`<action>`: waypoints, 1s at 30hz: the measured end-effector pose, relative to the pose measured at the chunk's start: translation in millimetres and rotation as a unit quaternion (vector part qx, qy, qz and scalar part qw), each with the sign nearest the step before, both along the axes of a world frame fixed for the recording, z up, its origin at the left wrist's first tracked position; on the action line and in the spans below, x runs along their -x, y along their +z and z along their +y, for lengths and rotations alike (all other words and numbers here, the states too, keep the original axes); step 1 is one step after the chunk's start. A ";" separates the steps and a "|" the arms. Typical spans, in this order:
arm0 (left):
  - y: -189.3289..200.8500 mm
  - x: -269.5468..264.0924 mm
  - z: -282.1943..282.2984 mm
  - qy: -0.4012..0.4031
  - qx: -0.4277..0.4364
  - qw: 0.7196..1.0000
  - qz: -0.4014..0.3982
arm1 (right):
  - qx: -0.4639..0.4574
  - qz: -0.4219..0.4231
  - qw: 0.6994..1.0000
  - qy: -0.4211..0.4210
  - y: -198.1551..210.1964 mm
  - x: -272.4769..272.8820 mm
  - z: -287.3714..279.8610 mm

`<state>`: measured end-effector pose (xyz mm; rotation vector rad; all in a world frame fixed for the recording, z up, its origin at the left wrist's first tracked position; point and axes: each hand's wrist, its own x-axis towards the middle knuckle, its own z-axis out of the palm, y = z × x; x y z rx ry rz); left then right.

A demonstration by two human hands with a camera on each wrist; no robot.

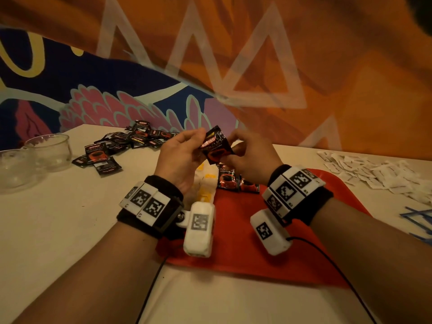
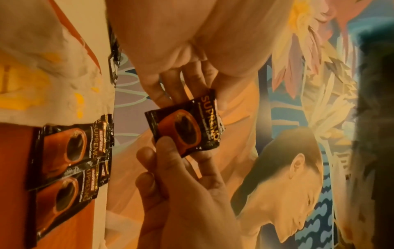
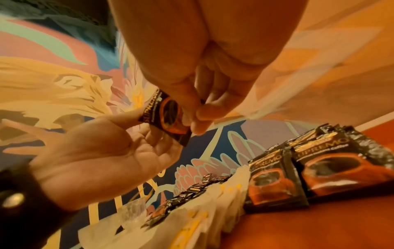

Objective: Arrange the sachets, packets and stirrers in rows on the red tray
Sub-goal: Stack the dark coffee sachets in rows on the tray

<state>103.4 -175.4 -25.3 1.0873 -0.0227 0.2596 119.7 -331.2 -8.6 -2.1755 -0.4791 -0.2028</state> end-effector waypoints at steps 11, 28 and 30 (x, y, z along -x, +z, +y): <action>-4.0 -0.1 -4.0 0.035 -0.034 0.998 0.029 | 0.077 -0.044 0.996 0.014 4.2 -1.0 -4.9; -2.6 -10.4 5.9 0.104 -0.062 0.988 0.095 | 0.082 0.231 0.967 -0.069 -28.1 -26.6 -31.3; -2.9 -10.8 6.0 0.102 -0.059 0.988 0.096 | 0.083 0.253 0.961 -0.073 -29.6 -25.9 -29.9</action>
